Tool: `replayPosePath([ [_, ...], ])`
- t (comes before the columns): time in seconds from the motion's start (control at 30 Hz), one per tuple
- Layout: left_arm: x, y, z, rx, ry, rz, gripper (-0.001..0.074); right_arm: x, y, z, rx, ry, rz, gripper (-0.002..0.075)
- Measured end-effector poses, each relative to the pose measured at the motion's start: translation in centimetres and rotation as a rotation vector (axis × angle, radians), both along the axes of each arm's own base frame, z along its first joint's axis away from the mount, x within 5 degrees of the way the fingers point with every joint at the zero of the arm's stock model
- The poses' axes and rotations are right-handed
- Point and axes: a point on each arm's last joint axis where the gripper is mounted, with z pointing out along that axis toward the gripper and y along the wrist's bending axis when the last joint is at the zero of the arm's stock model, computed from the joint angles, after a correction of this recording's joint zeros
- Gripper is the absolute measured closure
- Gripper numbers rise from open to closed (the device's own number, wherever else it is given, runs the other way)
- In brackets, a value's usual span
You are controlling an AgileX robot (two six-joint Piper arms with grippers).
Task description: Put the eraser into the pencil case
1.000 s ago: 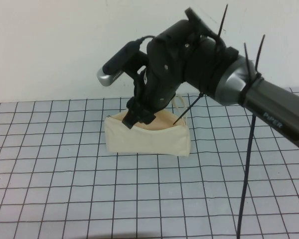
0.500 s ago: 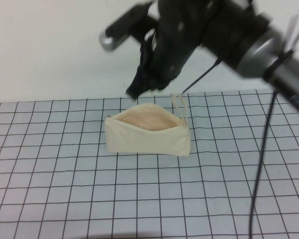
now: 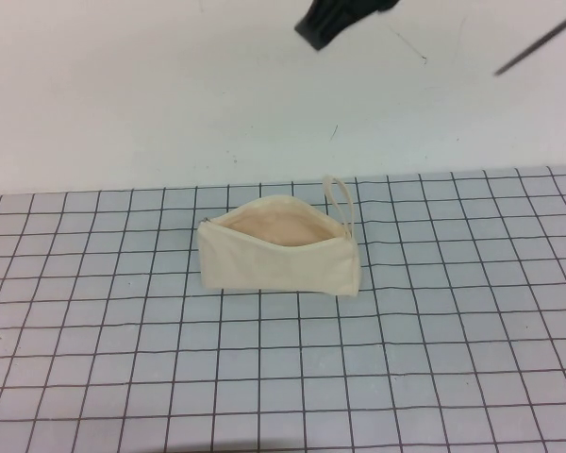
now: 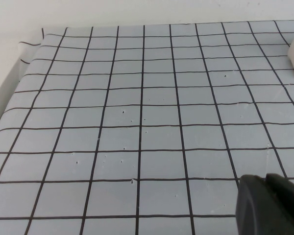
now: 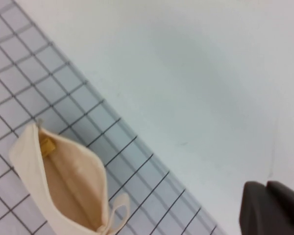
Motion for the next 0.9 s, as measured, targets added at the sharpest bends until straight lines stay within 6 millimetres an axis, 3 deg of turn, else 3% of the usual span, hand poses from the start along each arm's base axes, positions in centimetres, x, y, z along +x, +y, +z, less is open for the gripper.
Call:
replayPosePath([
  [0.3, 0.0, 0.0, 0.0, 0.000, 0.000, 0.000, 0.0736, -6.2, -0.6, 4.8, 0.024, -0.141, 0.097, 0.0726],
  [0.63, 0.0, 0.0, 0.0, 0.000, 0.002, 0.000, 0.0736, -12.3, -7.4, 11.1, 0.166, -0.281, 0.132, 0.0726],
  [0.77, 0.0, 0.0, 0.0, 0.000, 0.002, 0.000, 0.0736, -13.6, -9.1, 11.7, 0.161, -0.304, 0.147, 0.0726],
  [0.9, 0.0, 0.0, 0.0, 0.000, 0.002, 0.000, 0.0736, -13.5, -8.7, 11.1, 0.165, -0.366, 0.187, 0.0726],
])
